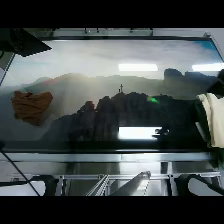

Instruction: Fold the shirts.

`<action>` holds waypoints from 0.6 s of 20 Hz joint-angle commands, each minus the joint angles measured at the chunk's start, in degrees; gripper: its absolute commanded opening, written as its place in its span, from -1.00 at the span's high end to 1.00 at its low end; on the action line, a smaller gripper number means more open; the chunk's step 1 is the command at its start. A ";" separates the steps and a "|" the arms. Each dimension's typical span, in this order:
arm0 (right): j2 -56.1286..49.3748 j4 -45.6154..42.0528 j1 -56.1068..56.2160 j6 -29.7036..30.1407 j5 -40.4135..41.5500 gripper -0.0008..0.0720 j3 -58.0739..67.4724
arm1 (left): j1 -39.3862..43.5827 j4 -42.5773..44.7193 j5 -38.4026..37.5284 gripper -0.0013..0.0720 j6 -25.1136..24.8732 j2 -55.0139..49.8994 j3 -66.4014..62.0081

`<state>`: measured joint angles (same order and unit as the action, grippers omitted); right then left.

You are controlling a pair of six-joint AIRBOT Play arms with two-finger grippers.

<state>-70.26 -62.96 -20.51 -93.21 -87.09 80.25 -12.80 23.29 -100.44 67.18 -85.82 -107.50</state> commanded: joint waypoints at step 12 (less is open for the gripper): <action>7.80 6.69 31.45 4.28 16.52 0.93 -19.34 | 0.04 5.57 8.92 0.92 -7.04 32.26 52.48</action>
<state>-62.50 -57.34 9.87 -88.16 -68.84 61.49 -12.78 28.58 -91.61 60.51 -56.88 -58.26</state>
